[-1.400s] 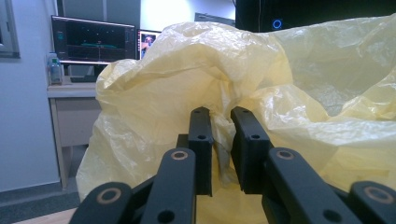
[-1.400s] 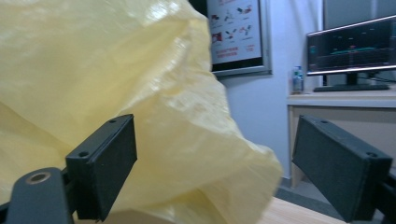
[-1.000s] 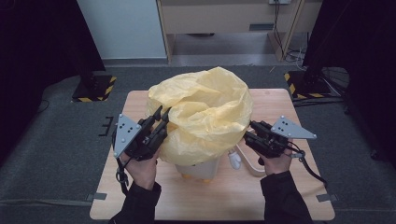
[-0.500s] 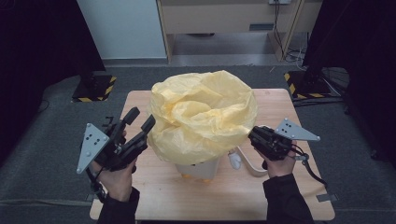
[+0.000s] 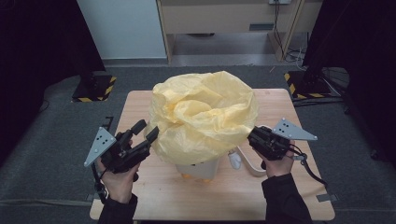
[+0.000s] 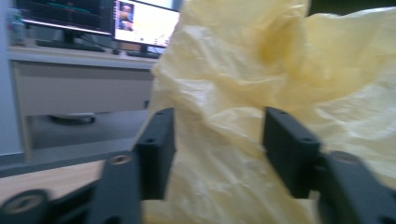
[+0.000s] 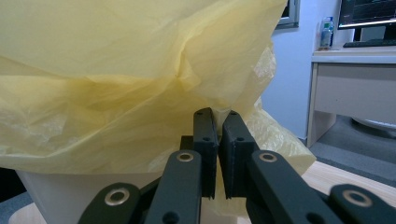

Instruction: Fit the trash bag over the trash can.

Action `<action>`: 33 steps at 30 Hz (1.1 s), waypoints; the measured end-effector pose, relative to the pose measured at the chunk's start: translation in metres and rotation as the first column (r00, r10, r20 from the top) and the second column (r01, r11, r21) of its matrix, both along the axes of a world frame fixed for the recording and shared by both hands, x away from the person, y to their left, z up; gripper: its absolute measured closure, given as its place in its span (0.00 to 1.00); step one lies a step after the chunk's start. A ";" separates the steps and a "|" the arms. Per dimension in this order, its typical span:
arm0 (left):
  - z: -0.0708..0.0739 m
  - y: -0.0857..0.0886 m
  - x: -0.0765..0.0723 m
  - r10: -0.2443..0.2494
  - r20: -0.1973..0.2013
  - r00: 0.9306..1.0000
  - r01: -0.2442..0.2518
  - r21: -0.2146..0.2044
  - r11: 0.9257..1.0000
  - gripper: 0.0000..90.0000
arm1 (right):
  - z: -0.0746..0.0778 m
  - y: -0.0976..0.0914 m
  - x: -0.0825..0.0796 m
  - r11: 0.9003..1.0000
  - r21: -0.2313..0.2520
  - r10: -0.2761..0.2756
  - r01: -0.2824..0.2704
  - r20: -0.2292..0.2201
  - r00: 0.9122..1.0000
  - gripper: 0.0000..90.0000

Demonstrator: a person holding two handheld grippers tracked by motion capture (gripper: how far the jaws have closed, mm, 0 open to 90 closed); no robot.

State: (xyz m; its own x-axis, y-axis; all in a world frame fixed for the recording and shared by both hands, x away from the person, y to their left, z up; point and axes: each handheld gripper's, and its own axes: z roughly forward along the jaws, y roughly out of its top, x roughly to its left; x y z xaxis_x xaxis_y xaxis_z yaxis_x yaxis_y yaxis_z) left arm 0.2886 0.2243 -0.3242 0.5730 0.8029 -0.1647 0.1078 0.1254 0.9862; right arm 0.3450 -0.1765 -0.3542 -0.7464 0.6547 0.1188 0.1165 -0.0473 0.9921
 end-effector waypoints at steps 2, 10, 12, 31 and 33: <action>0.001 -0.002 -0.002 -0.001 0.015 1.000 0.001 0.018 1.000 0.64 | 0.000 0.000 0.000 1.000 0.002 0.000 0.000 0.000 1.000 0.96; 0.002 -0.003 -0.010 0.017 0.015 1.000 -0.017 0.065 0.998 0.93 | 0.001 -0.001 0.000 1.000 0.008 -0.001 0.001 -0.001 1.000 0.96; 0.001 -0.002 -0.011 0.027 0.012 1.000 -0.027 0.062 0.998 0.99 | 0.001 -0.001 0.000 1.000 0.008 -0.001 0.001 -0.002 1.000 0.96; -0.029 0.006 -0.024 0.077 -0.064 0.995 -0.062 0.207 0.976 1.00 | -0.011 -0.007 -0.013 0.996 -0.089 0.008 -0.014 -0.065 0.998 1.00; -0.032 0.005 -0.025 0.079 -0.069 0.994 -0.062 0.219 0.974 1.00 | -0.017 -0.011 -0.016 0.993 -0.113 0.006 -0.016 -0.090 0.996 1.00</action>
State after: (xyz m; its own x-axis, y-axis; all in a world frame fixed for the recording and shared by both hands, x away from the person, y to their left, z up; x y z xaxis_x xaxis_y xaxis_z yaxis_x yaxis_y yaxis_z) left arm 0.2636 0.2289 -0.3564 0.5059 0.8623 -0.0241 0.1832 -0.0801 0.9798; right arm 0.3292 -0.1870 -0.3707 -0.7436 0.6595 0.1104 0.2046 0.0672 0.9765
